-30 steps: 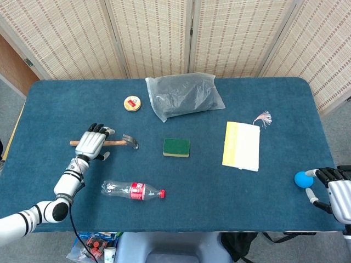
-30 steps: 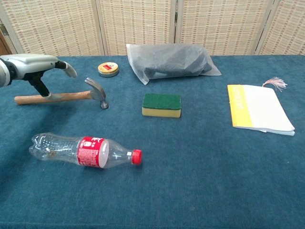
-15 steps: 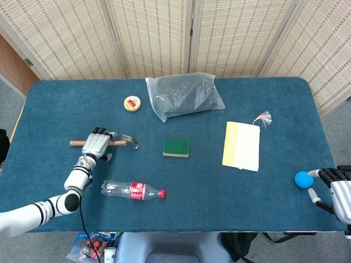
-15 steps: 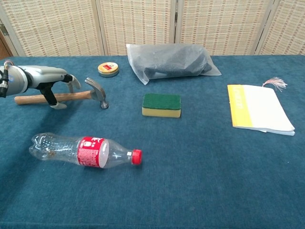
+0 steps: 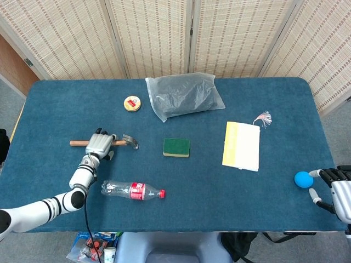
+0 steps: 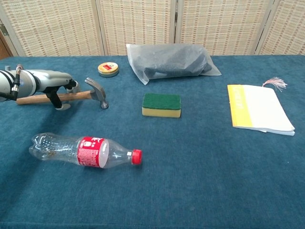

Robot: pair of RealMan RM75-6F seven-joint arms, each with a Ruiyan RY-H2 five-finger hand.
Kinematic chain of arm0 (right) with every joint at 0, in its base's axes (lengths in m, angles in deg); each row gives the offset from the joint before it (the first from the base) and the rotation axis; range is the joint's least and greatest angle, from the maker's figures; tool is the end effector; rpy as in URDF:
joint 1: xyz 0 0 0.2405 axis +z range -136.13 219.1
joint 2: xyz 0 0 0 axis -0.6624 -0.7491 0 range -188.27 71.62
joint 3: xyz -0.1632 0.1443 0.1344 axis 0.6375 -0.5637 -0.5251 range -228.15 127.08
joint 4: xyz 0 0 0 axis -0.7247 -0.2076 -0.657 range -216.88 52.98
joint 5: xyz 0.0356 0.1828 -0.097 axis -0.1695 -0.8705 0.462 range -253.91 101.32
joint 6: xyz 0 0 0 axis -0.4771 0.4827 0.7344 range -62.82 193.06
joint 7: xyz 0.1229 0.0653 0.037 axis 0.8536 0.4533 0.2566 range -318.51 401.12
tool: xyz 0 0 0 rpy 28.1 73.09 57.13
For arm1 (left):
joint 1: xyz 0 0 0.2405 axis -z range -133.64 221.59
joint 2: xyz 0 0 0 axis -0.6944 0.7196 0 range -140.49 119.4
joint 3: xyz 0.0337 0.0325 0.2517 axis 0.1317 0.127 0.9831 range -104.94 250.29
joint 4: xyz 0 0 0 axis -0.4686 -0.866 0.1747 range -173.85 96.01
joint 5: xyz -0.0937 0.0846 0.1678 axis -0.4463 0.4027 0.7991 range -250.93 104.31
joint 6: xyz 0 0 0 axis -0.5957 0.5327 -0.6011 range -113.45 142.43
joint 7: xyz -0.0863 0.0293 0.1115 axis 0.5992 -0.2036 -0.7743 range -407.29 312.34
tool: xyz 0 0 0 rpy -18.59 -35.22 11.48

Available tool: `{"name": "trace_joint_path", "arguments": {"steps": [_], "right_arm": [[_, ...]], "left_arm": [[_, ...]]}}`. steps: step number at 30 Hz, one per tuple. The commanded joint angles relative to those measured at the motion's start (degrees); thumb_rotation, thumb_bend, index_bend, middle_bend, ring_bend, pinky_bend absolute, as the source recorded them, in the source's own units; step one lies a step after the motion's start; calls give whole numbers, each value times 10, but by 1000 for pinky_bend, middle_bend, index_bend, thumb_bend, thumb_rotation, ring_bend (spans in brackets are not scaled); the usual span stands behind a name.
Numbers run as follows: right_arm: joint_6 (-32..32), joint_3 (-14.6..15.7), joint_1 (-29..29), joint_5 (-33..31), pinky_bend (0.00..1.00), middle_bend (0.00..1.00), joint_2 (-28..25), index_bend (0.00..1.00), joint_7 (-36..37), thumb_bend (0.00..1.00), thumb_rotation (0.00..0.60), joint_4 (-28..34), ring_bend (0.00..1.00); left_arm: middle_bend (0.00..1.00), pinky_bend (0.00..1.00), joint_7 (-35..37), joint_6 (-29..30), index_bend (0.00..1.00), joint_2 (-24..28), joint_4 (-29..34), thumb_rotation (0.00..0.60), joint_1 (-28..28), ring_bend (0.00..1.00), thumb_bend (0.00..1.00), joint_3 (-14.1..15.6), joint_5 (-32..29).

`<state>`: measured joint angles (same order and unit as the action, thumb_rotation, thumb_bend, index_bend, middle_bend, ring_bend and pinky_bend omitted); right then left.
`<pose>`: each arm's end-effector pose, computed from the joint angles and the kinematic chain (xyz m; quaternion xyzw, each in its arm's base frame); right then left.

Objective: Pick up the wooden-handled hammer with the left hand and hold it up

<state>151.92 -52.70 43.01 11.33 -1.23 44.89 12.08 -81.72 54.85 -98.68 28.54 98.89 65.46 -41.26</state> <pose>-0.3183 -0.1603 0.1962 0.5931 -0.3832 0.3747 0.6008 -0.1968 0.4235 -0.0014 -0.7390 -0.4050 -0.1841 0.5060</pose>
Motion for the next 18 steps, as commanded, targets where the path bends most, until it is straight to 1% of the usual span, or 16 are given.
{"name": "trace_joint_path", "arguments": {"steps": [1, 7, 12, 16, 18], "right_arm": [[-1, 0, 0, -1, 295, 385, 0, 370, -1, 322, 600, 0, 297], [-2, -1, 0, -1, 295, 385, -1, 370, -2, 322, 600, 2, 297], [-6, -1, 2, -2, 295, 385, 0, 370, -6, 322, 600, 5, 297], [-6, -1, 1, -5, 295, 385, -1, 369, -9, 322, 600, 7, 297], [-6, -2, 1, -6, 295, 385, -2, 370, -9, 322, 600, 8, 297]], "left_arm": [[361, 0, 1, -1, 269, -1, -1, 600, 2, 173, 459, 2, -2], [391, 0, 4, 1, 296, -5, -8, 600, 6, 200, 489, 7, -3], [455, 0, 14, 1, 354, -14, -23, 600, 6, 250, 528, 8, 8], [556, 1, 52, 3, 443, -23, -35, 600, -1, 343, 583, -4, 38], [609, 73, 71, 1, 491, -24, -41, 600, -6, 399, 605, -5, 61]]}}
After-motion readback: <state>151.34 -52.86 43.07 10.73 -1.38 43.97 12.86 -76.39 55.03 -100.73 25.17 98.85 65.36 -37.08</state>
